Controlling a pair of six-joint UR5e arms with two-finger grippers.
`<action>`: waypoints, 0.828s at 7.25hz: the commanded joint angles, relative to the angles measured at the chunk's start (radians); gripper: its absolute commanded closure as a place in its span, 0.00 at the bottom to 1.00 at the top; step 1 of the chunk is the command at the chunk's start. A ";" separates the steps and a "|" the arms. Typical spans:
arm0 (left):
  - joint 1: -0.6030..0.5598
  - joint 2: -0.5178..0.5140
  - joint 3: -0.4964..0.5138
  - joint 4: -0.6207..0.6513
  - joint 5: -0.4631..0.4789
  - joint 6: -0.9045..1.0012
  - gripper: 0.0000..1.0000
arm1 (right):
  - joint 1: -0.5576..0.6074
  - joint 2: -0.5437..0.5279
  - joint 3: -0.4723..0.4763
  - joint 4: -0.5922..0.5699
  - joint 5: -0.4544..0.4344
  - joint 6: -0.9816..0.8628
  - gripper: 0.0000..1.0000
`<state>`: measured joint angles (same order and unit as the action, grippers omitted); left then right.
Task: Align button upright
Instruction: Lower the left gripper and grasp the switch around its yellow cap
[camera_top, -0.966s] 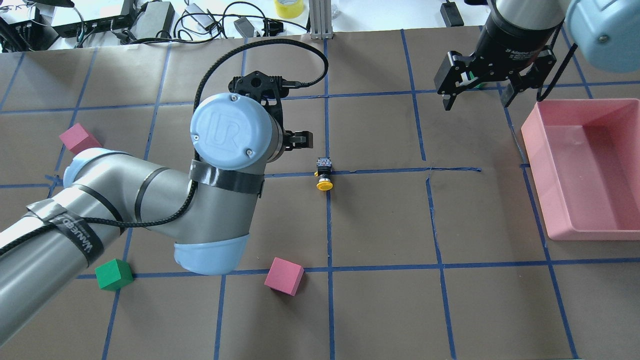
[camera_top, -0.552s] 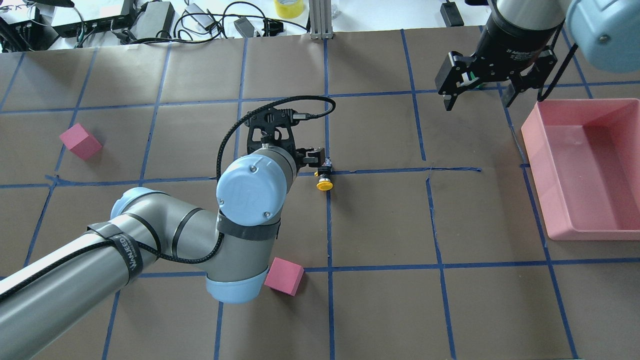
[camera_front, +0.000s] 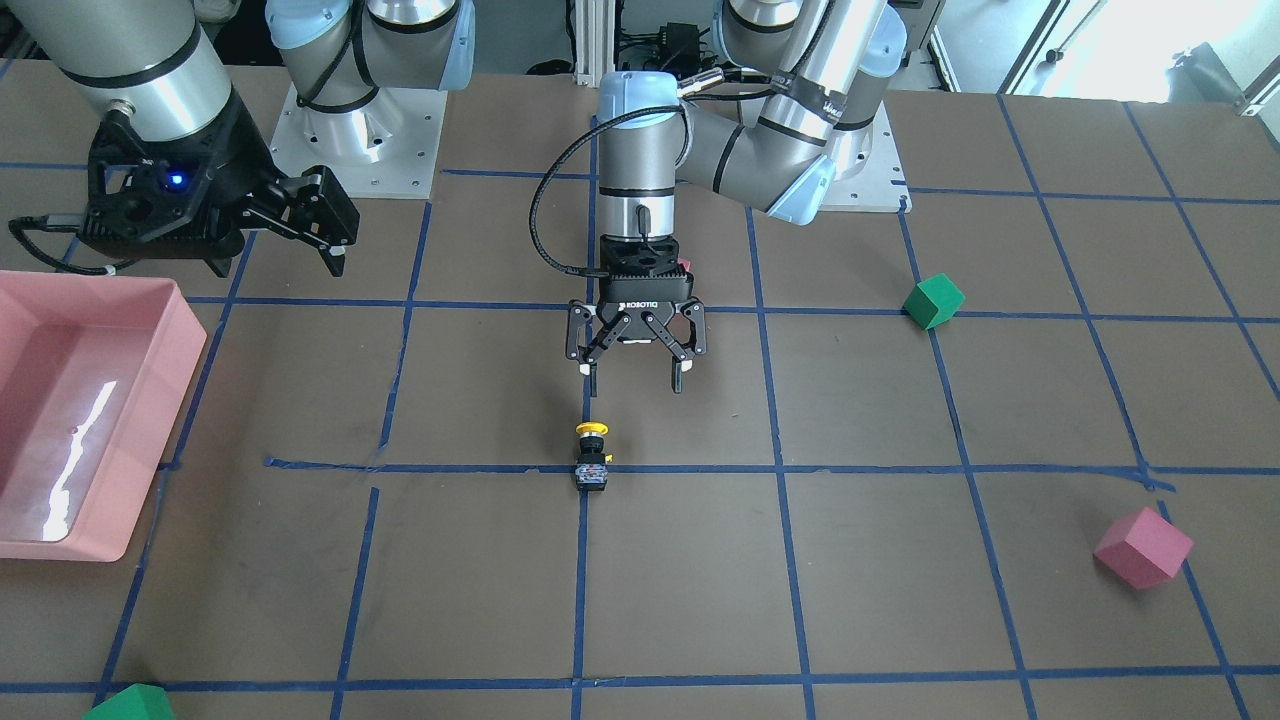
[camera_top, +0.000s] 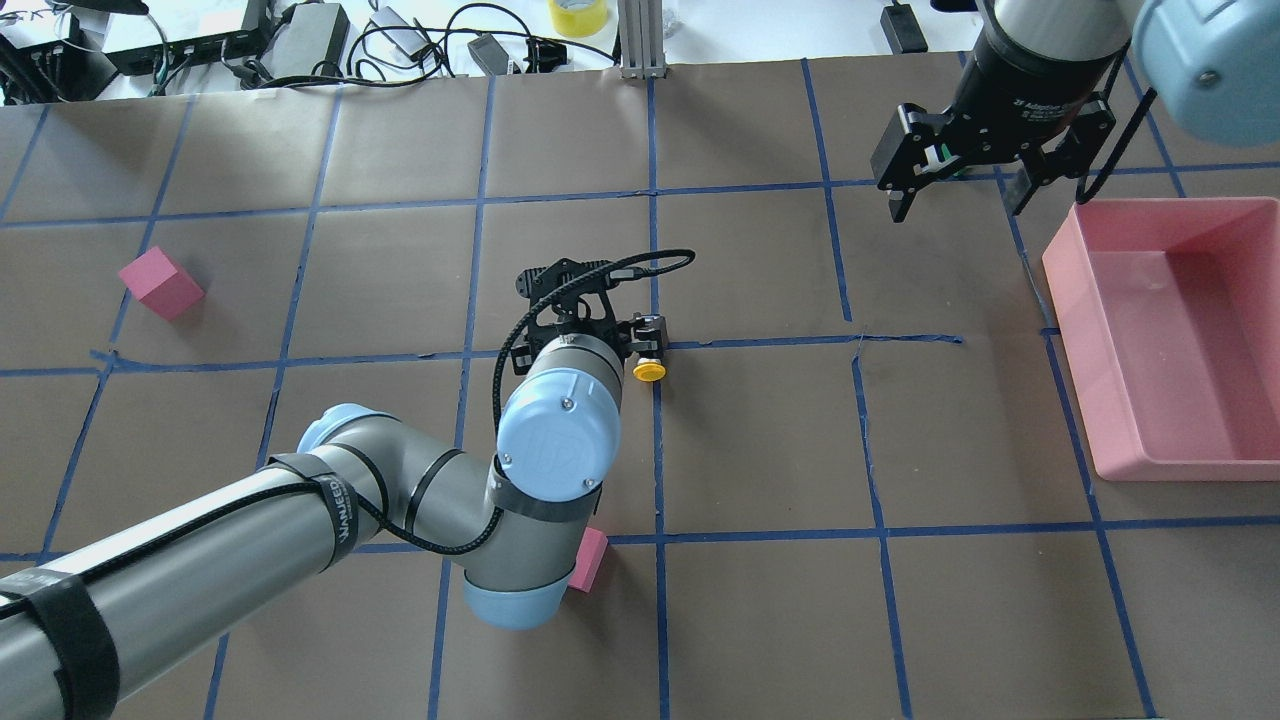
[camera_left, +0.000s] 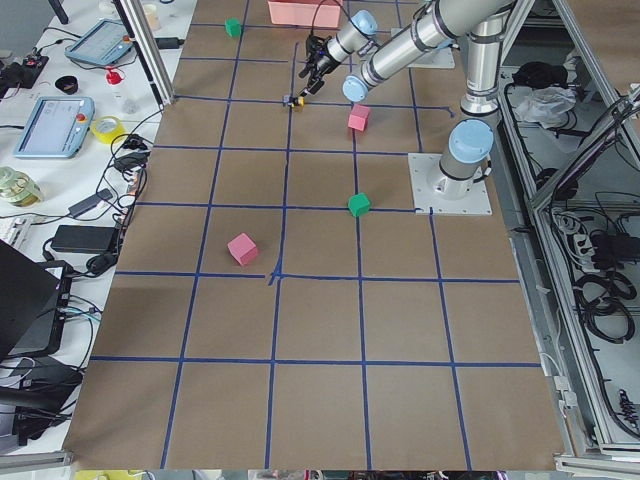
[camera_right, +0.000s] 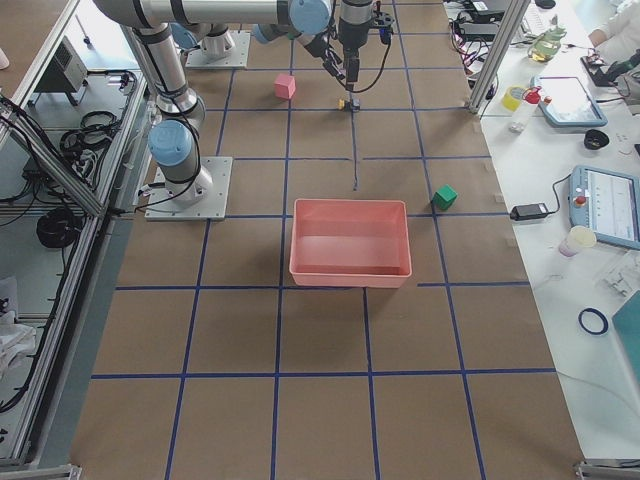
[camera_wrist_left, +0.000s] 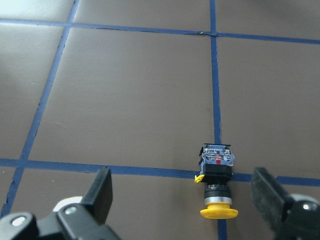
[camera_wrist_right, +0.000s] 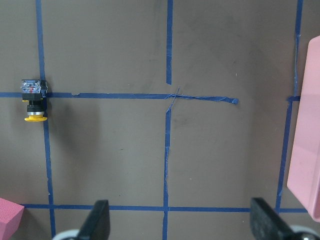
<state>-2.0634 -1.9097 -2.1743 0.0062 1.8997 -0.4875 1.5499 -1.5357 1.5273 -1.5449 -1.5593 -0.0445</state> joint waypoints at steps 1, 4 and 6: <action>-0.009 -0.038 0.007 0.006 -0.016 -0.069 0.00 | -0.001 0.000 0.001 -0.003 0.001 0.000 0.00; -0.009 -0.075 0.010 0.009 -0.014 -0.089 0.00 | -0.001 0.000 0.001 -0.001 -0.001 0.000 0.00; -0.011 -0.136 0.059 0.017 -0.034 -0.153 0.00 | -0.001 0.000 0.001 -0.001 0.004 0.000 0.00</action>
<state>-2.0729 -2.0109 -2.1410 0.0191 1.8798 -0.5940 1.5493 -1.5355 1.5278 -1.5457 -1.5586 -0.0445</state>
